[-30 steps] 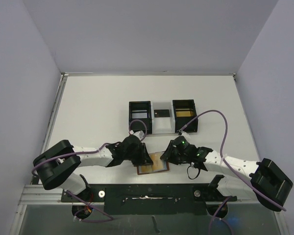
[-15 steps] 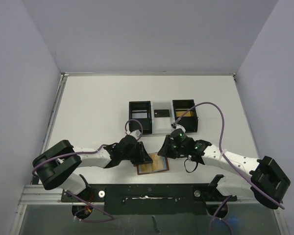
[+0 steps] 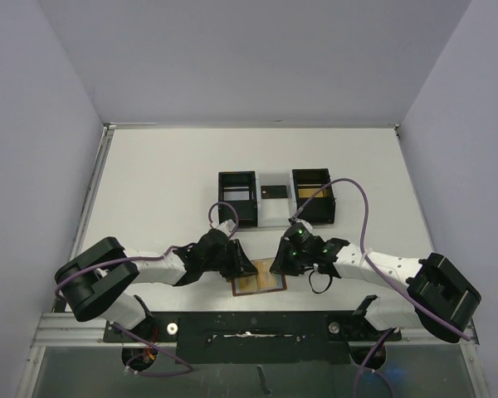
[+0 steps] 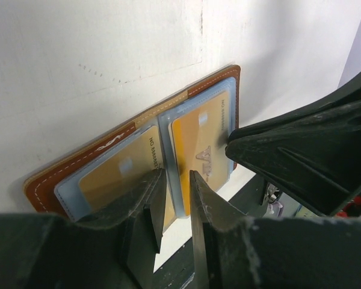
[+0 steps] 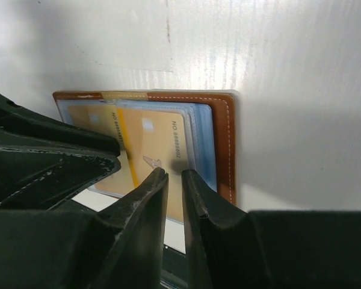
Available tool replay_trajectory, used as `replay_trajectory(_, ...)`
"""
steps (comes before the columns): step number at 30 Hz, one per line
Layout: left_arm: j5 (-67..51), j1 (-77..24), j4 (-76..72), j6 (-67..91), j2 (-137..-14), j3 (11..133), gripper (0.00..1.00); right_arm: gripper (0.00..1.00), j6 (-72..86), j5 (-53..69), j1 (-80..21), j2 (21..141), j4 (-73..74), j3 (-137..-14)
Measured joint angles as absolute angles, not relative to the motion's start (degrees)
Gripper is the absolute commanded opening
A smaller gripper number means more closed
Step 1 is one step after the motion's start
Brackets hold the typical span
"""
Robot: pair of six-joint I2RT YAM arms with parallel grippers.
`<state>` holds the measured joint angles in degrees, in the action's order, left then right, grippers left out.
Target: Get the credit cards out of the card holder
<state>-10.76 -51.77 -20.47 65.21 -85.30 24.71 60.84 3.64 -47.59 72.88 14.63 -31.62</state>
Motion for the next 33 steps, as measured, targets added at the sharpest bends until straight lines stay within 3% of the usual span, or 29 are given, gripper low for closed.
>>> replay_trajectory(10,-12.8,-51.5,-25.6,67.1,-87.0,23.1,0.22,0.18,62.0,4.7,-47.5,72.9,10.9,-29.4)
replay_trajectory(19,-12.9,-51.4,-26.0,67.4,-87.1,22.7,0.13,0.18,62.3,5.2,-47.5,73.1,10.0,-29.2)
replay_trajectory(29,-14.4,-50.3,-27.2,67.9,-87.2,22.0,0.18,0.18,62.6,6.0,-47.3,73.6,9.0,-29.1)
replay_trajectory(33,-15.3,-49.9,-28.2,68.4,-87.9,21.8,0.15,0.18,62.8,6.4,-47.3,73.6,8.3,-28.7)
